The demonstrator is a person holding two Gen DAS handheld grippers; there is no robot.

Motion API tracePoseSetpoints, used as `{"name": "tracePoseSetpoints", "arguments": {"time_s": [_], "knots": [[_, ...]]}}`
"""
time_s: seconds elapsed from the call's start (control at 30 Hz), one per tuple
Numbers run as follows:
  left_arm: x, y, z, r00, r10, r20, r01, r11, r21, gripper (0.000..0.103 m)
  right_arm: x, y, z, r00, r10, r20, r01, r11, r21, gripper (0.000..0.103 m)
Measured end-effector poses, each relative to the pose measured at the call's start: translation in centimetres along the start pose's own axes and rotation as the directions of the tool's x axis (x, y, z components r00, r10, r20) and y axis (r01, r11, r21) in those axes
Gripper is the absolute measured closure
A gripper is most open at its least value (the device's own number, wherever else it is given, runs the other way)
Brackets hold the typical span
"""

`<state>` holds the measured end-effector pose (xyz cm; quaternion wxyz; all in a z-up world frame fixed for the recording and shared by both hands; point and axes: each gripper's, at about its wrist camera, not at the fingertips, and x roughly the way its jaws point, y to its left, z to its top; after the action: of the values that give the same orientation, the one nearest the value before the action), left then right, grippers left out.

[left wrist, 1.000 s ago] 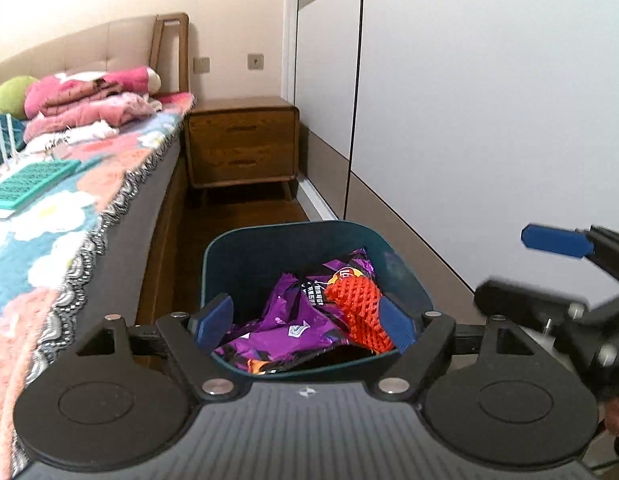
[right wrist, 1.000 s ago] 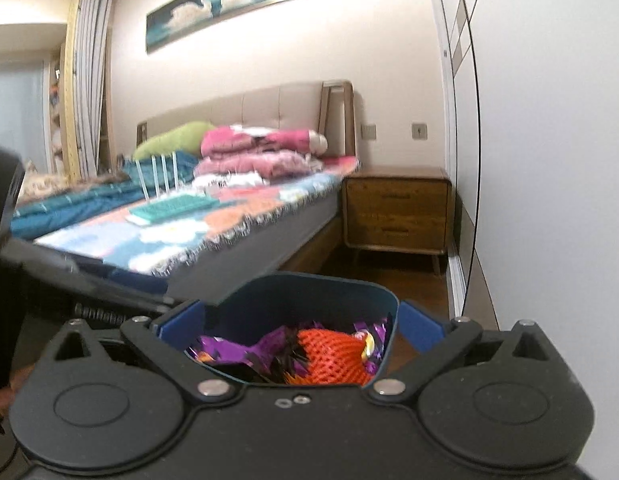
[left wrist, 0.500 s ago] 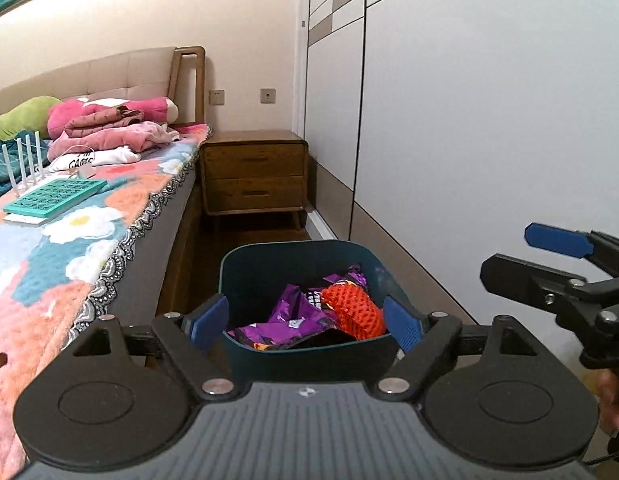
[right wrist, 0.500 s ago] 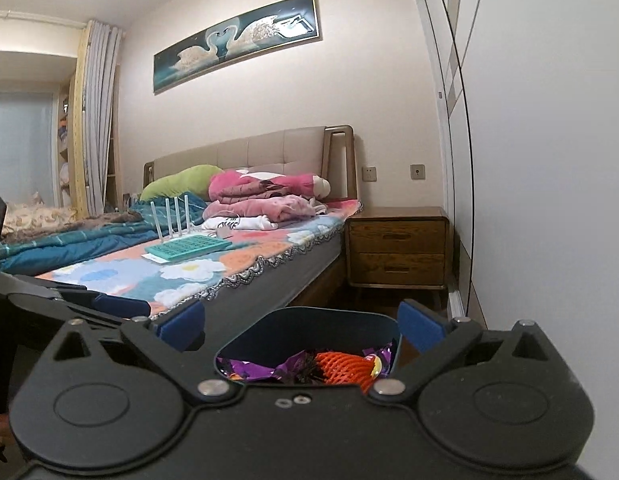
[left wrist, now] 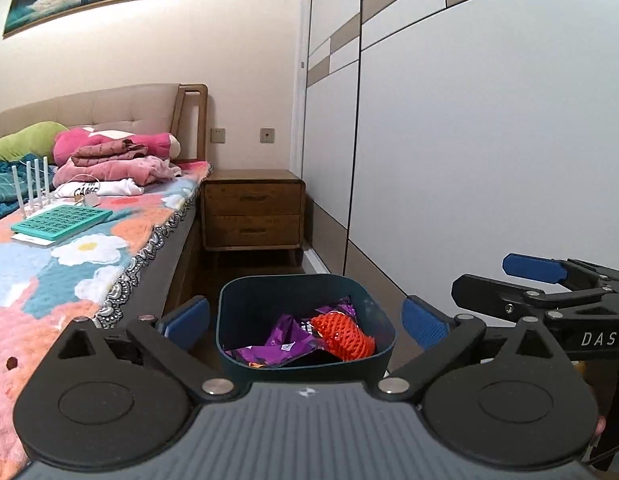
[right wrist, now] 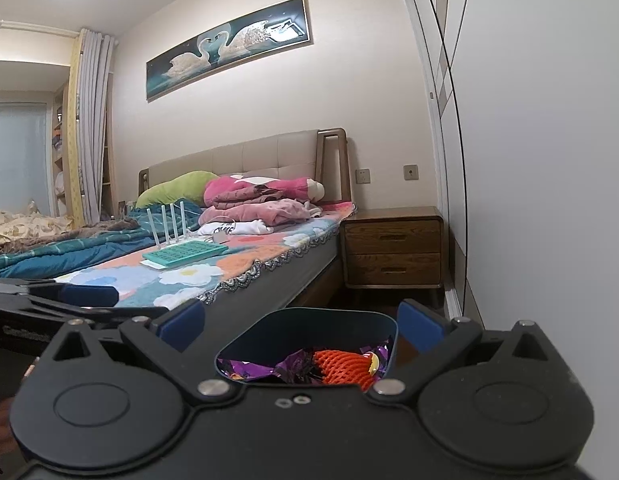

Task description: Collect trash

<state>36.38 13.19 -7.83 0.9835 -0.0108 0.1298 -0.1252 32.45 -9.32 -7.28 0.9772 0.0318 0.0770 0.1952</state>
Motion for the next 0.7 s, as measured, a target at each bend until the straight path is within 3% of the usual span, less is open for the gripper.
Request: {"name": "tracePoseSetpoints", "arguments": {"time_s": [0.43,0.7], "knots": [[0.2,1.2,0.7,0.989,0.045,-0.140,-0.061,0.991,-0.117,0.000,-0.8,1.0,0.8,0.999,-0.019,-0.043,0.018,1.000,-0.012,0.000],[0.1,1.8,1.3,0.988,0.070,-0.141,-0.089,0.986,-0.138,0.000,-0.9,1.2,1.7,0.999,-0.019,-0.045,0.019,1.000,0.002,0.000]]}}
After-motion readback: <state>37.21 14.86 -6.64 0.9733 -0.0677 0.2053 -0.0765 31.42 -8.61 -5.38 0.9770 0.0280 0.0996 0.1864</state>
